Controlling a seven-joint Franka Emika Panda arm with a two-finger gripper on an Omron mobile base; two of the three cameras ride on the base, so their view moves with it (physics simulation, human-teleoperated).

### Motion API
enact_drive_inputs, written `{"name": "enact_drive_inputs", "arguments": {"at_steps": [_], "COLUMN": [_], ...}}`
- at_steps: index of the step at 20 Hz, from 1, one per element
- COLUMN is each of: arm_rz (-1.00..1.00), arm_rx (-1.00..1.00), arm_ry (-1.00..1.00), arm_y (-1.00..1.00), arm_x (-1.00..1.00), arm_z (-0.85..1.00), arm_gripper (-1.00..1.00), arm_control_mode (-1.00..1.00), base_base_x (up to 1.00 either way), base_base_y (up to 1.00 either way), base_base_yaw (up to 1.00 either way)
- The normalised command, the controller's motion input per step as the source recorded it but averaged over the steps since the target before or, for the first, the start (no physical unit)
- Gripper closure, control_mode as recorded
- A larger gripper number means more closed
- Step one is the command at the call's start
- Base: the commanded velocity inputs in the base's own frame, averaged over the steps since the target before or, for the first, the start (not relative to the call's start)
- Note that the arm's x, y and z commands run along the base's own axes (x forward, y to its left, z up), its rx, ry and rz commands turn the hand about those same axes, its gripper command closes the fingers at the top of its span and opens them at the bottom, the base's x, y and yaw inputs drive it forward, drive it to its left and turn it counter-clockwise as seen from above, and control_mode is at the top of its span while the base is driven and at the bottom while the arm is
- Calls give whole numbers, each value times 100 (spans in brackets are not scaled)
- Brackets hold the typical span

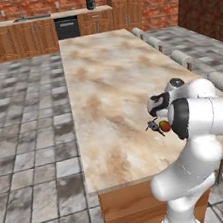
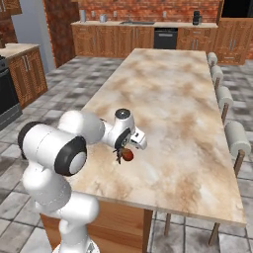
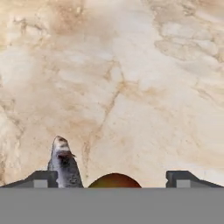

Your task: Open the fridge, remove the mango, potato, and fish, and place them on any counter.

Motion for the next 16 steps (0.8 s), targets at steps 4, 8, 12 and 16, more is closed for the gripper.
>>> {"name": "enact_drive_inputs", "arguments": {"at_steps": [4, 8, 12, 16], "arm_rz": [0, 0, 0, 0], "arm_rx": [6, 2, 0, 0], "arm_ry": [-23, -11, -1, 6], "arm_y": [0, 4, 32, 59], "arm_x": [-87, -99, -100, -100], "arm_z": [100, 100, 100, 100], "arm_gripper": [-100, -100, -100, -100], "arm_control_mode": [-100, -100, -100, -100], "base_base_x": [0, 0, 0, 0], "base_base_y": [0, 0, 0, 0], "base_base_yaw": [0, 0, 0, 0]}}
